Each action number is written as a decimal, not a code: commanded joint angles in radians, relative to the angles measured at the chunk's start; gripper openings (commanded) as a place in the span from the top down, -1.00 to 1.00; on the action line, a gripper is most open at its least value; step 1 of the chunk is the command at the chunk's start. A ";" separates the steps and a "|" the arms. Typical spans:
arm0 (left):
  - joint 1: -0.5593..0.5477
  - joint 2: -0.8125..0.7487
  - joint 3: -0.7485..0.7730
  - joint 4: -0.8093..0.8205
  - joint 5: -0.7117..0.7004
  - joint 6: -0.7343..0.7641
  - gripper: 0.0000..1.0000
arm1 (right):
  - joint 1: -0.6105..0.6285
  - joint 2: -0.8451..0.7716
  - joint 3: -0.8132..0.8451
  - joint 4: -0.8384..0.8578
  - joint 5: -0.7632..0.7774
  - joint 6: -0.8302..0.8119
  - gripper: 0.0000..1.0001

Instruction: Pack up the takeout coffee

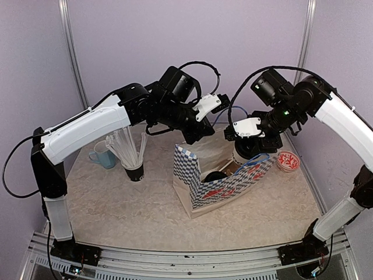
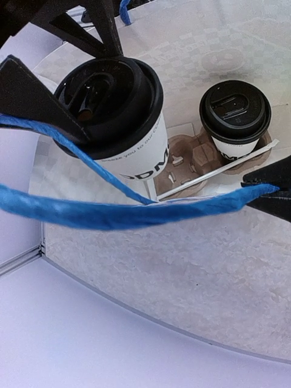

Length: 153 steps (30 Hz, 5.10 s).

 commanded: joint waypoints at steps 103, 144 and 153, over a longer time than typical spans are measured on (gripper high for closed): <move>0.315 0.209 -0.126 0.308 0.350 -0.174 -0.32 | -0.120 0.139 -0.290 0.105 -0.255 -0.130 0.46; 0.295 0.179 -0.124 0.290 0.339 -0.149 -0.33 | -0.121 0.082 -0.215 0.012 -0.359 -0.014 -0.91; 0.286 0.153 -0.100 0.247 0.312 -0.135 -0.33 | -0.121 0.052 -0.144 0.002 -0.358 -0.002 -0.98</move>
